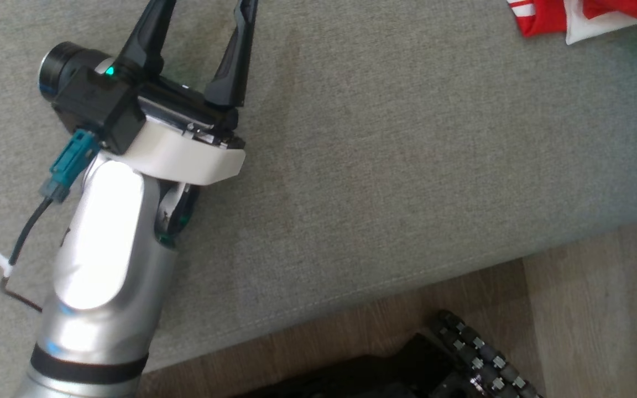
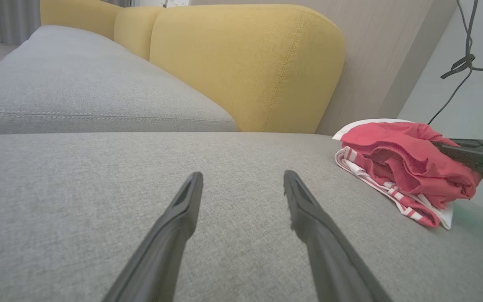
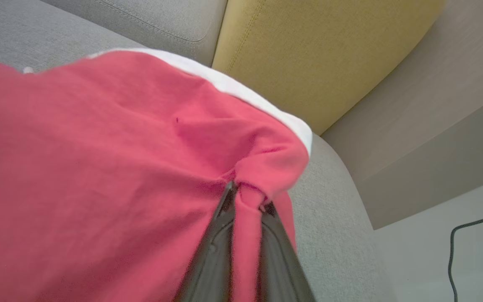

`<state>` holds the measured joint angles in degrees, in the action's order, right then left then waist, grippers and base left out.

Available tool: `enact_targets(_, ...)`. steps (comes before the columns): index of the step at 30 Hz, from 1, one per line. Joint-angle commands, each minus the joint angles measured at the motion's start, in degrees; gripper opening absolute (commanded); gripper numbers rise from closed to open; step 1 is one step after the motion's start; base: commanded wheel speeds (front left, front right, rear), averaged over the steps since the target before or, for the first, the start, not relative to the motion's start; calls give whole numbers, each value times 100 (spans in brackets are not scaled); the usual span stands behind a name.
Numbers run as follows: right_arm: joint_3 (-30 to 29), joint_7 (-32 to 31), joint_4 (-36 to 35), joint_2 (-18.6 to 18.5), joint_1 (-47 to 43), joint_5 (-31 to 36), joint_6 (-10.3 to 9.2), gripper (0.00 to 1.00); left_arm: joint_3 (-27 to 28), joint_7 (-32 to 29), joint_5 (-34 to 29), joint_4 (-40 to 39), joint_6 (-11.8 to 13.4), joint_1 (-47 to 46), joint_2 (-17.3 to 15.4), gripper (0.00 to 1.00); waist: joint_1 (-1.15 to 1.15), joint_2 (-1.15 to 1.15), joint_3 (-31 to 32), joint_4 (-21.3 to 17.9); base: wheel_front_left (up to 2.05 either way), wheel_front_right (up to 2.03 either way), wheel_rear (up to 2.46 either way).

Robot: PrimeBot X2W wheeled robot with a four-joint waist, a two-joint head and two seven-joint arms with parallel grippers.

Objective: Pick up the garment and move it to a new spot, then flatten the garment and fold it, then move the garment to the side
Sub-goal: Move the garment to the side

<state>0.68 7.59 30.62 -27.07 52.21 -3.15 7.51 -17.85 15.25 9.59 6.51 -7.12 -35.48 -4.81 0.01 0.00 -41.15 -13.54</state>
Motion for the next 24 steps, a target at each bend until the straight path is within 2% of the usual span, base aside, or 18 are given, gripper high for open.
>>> enact_targets(1,-100,-26,-156,-46,-173,100,-2,100,126,-26,6,76,-18,172,-69,100,-1,0,33,45,0,0,0)
enact_targets(7,-270,-146,-268,126,-269,208,-2,100,158,-26,55,103,-22,227,4,100,-1,0,219,158,0,0,0)
enact_targets(13,-315,-216,-690,372,-406,443,-2,100,284,-26,171,133,-21,446,113,100,-1,0,752,346,0,0,0)
enact_targets(19,-286,-389,-1106,569,-626,850,-2,100,413,-26,385,91,36,821,182,100,-1,0,1491,727,0,0,0)
enact_targets(24,-172,-434,-1356,933,-896,650,-2,100,496,-26,677,-31,220,1222,190,100,-1,0,2047,1075,0,0,0)
